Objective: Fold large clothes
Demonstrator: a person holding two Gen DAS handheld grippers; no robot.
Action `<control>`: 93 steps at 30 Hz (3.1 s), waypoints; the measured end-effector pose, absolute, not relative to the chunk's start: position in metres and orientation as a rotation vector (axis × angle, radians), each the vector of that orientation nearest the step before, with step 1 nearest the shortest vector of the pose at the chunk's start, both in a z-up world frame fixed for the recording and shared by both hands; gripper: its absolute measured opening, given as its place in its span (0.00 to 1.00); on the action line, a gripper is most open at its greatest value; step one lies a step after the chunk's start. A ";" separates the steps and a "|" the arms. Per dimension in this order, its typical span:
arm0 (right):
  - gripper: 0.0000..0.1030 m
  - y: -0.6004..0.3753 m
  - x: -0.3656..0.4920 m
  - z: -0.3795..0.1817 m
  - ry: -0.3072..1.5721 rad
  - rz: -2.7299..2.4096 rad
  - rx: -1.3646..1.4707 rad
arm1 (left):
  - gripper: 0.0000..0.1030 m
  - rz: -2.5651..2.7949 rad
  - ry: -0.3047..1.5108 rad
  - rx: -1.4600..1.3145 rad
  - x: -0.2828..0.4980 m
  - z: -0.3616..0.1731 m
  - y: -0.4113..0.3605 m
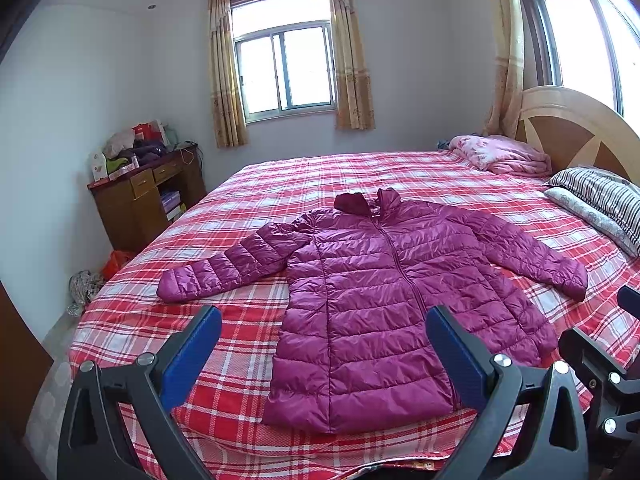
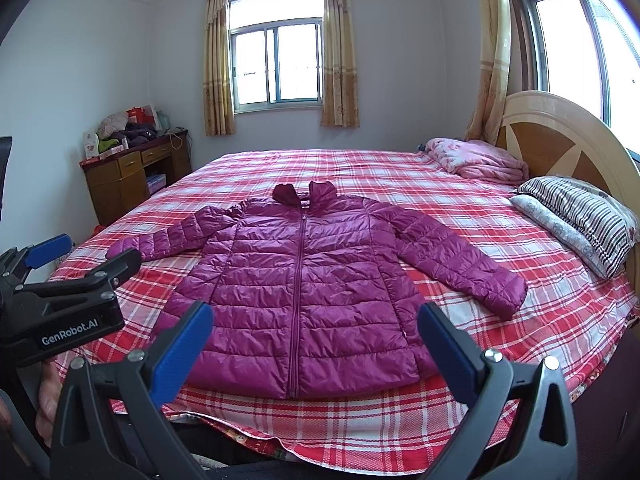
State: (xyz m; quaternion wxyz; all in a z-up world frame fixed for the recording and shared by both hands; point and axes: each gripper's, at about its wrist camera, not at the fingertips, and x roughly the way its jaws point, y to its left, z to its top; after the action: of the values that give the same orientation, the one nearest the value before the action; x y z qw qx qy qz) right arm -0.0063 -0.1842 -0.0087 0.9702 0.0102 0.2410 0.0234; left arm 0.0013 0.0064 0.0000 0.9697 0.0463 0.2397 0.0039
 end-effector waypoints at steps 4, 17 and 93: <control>1.00 -0.185 -0.006 -0.008 0.487 0.048 0.021 | 0.99 0.009 0.483 0.092 0.001 0.000 0.007; 1.00 -0.182 -0.006 -0.011 0.492 0.051 0.021 | 0.99 0.012 0.482 0.092 0.001 0.000 0.008; 0.80 -0.486 0.175 -0.155 0.796 -0.525 0.533 | 0.99 0.216 0.716 0.179 0.300 -0.158 0.022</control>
State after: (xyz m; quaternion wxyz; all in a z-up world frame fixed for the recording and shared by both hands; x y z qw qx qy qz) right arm 0.1753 -0.4855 -0.1546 0.8545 0.2534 0.3785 -0.2497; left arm 0.3002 0.0218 -0.1584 0.9269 0.0873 0.3494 0.1053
